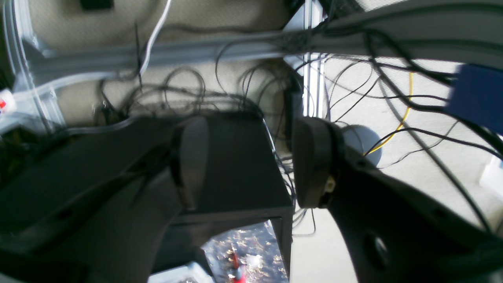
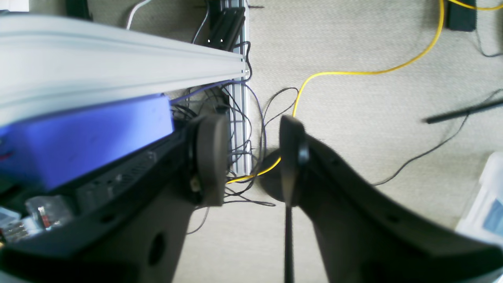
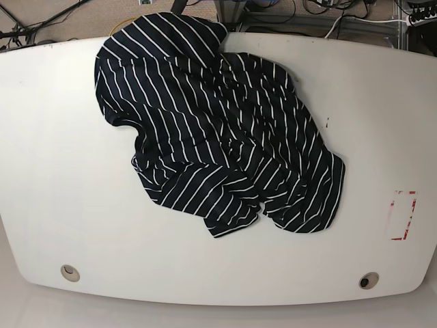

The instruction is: Fold the T-shirt properly

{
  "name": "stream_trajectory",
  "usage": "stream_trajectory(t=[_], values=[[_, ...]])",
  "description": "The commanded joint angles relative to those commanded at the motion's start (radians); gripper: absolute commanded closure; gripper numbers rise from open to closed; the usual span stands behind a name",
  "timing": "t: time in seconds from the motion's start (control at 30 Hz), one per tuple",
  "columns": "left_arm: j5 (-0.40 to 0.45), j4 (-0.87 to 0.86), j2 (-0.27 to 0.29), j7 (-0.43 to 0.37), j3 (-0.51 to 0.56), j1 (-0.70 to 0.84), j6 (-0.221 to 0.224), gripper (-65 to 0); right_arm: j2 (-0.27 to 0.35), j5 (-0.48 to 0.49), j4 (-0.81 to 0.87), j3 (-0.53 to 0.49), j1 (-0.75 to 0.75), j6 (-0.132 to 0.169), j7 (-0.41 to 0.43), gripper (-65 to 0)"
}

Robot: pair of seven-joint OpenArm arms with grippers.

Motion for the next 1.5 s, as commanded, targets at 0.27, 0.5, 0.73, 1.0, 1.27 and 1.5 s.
stream_trajectory(t=[0.27, 0.5, 0.73, 1.0, 1.27, 1.5], values=[[0.002, 0.307, -0.005, 0.000, -0.121, 0.216, -0.005, -30.7, -0.029, -0.002, 0.190, 0.054, -0.190, 0.012, 0.006, -20.9], [-0.002, 0.546, -0.003, -0.002, -0.190, 0.376, -0.005, -30.7, -0.032, 0.000, 0.373, 0.055, -0.342, 0.011, 0.006, -20.9], [-0.003, 0.756, 0.002, -0.002, -0.265, 0.496, -0.005, -31.1, -0.057, 0.000, 0.572, 0.055, -0.454, 0.009, 0.005, -20.9], [-0.005, 0.922, 0.003, -0.002, -0.307, 0.573, -0.003, -31.4, -0.058, 0.000, 0.733, 0.055, -0.454, 0.003, 0.000, -21.6], [-0.005, 0.959, 0.120, -0.002, -0.385, 0.571, -0.005, -41.1, -0.055, 0.000, 0.778, 0.081, -0.454, 0.002, 0.021, -21.2], [-0.005, 0.961, 0.152, -0.002, -0.397, 0.520, -0.005, -47.1, -0.058, 0.000, 0.778, 0.157, -0.367, 0.009, 0.041, -21.1]])
